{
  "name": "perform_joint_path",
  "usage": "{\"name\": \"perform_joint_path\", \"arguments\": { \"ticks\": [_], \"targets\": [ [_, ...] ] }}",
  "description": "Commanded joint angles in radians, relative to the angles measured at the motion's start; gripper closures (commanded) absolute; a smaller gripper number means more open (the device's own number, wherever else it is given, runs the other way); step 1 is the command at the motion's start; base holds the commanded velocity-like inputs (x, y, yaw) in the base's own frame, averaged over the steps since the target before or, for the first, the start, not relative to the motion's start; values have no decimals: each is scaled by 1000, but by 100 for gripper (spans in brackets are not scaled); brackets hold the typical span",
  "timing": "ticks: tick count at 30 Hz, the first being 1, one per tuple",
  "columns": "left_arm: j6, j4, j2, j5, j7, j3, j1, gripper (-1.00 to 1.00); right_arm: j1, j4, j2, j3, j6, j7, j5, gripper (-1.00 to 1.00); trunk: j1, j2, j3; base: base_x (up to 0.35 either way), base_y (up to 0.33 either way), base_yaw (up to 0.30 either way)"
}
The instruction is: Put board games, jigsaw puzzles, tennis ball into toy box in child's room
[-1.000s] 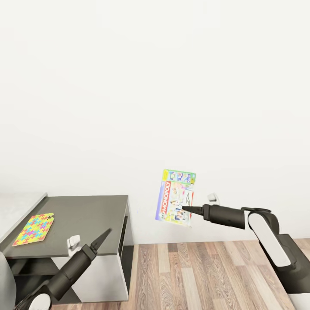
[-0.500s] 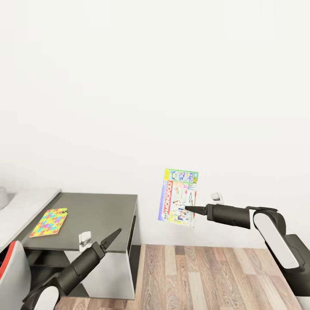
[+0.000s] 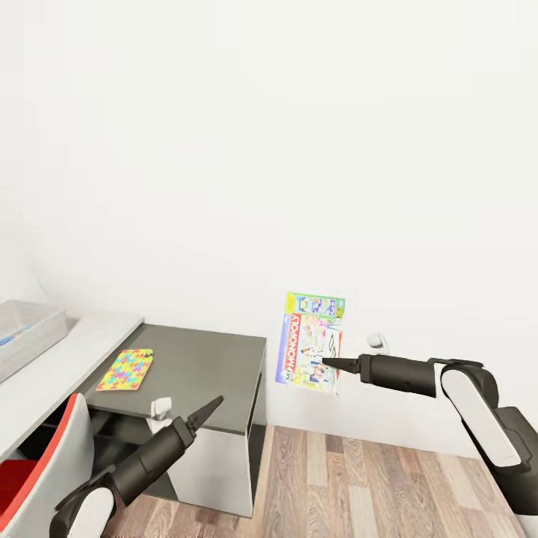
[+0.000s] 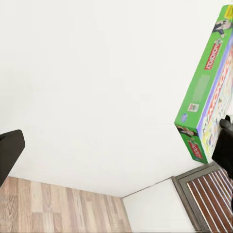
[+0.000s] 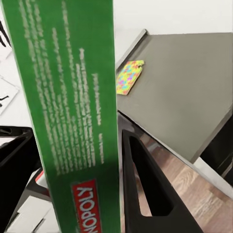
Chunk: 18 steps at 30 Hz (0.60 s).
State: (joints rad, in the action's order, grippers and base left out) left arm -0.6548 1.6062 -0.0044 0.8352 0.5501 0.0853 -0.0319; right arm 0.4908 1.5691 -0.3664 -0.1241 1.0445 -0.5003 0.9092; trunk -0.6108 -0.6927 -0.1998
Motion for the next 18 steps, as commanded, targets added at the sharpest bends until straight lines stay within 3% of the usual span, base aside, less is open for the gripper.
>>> {"name": "perform_joint_path", "arguments": {
  "ticks": [1,9,10,16,18],
  "targets": [
    [-8,0,-1,4,0,-5,-4,-100,1,0,-2,0,3,-12,-1,100,0,-1,-1,0,0,279],
    [-43,1,-7,12,3,-38,-23,-100,0,11,-21,12,3,-15,3,100,0,-1,3,0,0,279],
    [-70,1,-9,14,3,-49,-35,-100,0,18,-51,17,3,-22,22,100,0,-1,3,0,0,279],
    [-96,1,-17,14,-16,-55,-64,-100,-1,25,-85,22,3,-29,64,100,0,-1,6,0,0,279],
    [-118,1,-30,14,-58,-57,-104,-100,-1,26,-99,26,3,-31,80,100,0,-1,8,0,0,278]
  ]
}}
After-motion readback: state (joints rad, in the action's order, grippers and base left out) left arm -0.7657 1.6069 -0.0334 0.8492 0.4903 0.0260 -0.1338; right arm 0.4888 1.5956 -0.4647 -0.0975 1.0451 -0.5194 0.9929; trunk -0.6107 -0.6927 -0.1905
